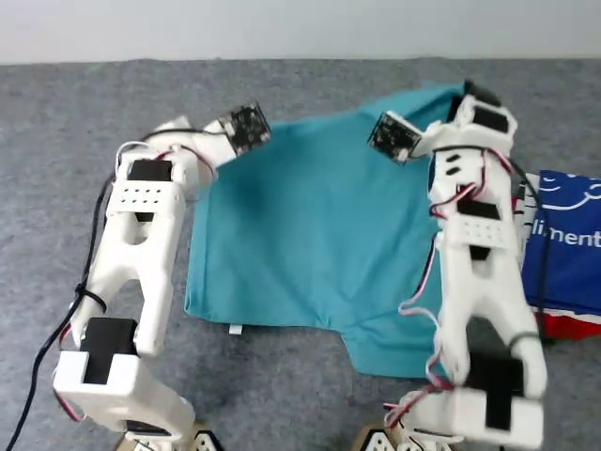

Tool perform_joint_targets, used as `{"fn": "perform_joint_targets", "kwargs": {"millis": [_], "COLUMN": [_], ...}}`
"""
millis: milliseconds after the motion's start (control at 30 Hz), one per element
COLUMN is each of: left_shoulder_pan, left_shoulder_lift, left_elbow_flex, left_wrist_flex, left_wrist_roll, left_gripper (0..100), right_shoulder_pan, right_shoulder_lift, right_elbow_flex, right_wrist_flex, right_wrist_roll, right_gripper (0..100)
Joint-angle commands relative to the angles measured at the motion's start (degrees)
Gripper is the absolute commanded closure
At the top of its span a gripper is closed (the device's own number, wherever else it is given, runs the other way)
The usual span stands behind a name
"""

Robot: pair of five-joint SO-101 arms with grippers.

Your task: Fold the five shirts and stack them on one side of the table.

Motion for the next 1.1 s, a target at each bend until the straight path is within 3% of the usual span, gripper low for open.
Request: {"fn": "perform_joint_targets", "kwargs": {"millis": [0, 267, 567, 700, 1067], "left_shoulder_pan": [0.2, 0.2, 0.2, 0.2, 6.5], "left_shoulder_lift": [-4.7, -5.0, -4.9, -4.4, -4.4], "left_elbow_flex": [-2.6, -2.9, -2.6, -2.4, 5.1], "left_wrist_flex": [8.1, 23.1, 35.6, 39.1, 43.3], "left_wrist_roll": [-0.9, -1.1, -0.9, -0.9, -0.8], "left_gripper": [99, 98, 98, 98, 98], "right_shoulder_pan": [1.3, 1.4, 1.4, 1.4, 3.3], "right_shoulder_lift": [-11.4, -23.0, -29.1, -29.9, -30.2], "right_elbow_flex": [1.0, 1.5, 1.5, 1.5, 1.5], "right_wrist_flex": [15.2, 47.2, 73.3, 81.2, 93.4], "right_wrist_roll": [0.5, 0.4, -0.3, -4.2, -4.2], "right_gripper": [98.9, 98.9, 98.9, 98.9, 98.9]}}
